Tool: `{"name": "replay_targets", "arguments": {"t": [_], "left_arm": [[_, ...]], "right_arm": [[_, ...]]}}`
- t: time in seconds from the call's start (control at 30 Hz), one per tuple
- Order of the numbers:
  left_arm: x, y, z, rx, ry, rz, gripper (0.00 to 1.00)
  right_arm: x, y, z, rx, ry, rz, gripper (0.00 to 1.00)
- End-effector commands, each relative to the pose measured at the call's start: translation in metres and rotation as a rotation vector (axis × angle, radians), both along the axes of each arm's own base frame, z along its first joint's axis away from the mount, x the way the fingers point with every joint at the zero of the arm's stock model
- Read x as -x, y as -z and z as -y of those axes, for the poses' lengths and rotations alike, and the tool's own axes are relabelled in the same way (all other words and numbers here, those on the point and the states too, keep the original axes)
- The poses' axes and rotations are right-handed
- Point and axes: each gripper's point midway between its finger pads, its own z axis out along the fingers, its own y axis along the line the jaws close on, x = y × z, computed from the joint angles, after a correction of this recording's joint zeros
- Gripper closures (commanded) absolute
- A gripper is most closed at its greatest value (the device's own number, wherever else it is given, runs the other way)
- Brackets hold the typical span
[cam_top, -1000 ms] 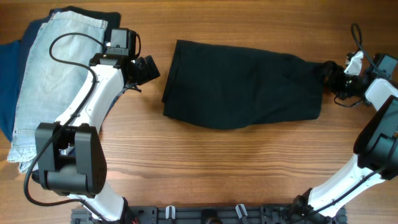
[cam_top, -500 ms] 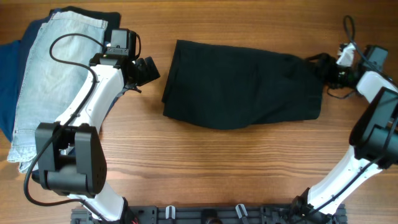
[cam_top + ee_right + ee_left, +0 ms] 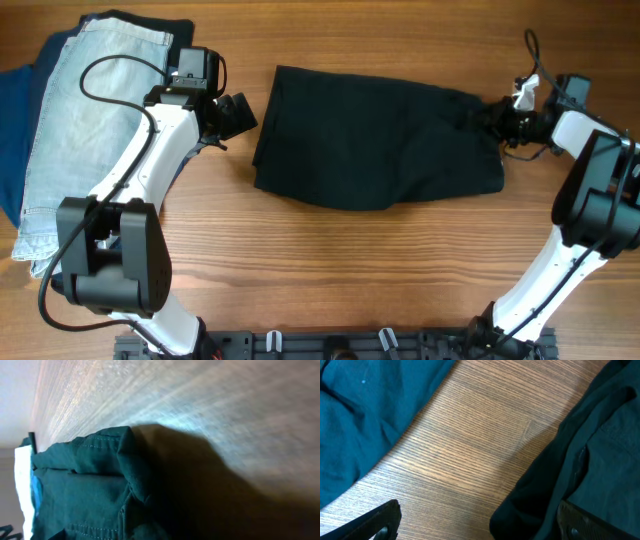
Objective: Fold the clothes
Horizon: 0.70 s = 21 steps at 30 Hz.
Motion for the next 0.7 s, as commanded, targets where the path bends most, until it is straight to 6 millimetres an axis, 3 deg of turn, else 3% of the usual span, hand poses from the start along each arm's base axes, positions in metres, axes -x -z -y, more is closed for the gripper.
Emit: {"name": "replay_targets", "arguments": {"t": [0.0, 0.23, 0.4, 0.53, 0.67], "left_arm": [[0.003, 0.006, -0.001, 0.002, -0.010, -0.024, 0.01], [0.007, 0.008, -0.001, 0.001, -0.010, -0.041, 0.02], [0.010, 0.008, -0.001, -0.001, -0.010, -0.052, 0.01], [0.009, 0.008, -0.001, -0.001, -0.010, -0.048, 0.01], [0.008, 0.008, -0.001, 0.000, -0.010, -0.044, 0.00]], "right_arm": [[0.052, 0.055, 0.035, 0.071, 0.080, -0.224, 0.96], [0.044, 0.009, 0.060, 0.097, 0.005, -0.212, 0.95], [0.027, -0.049, 0.067, 0.120, -0.065, -0.179, 0.96], [0.020, -0.092, 0.057, 0.132, -0.114, -0.157, 0.96], [0.011, -0.129, 0.025, 0.159, -0.168, -0.110, 0.96]]}}
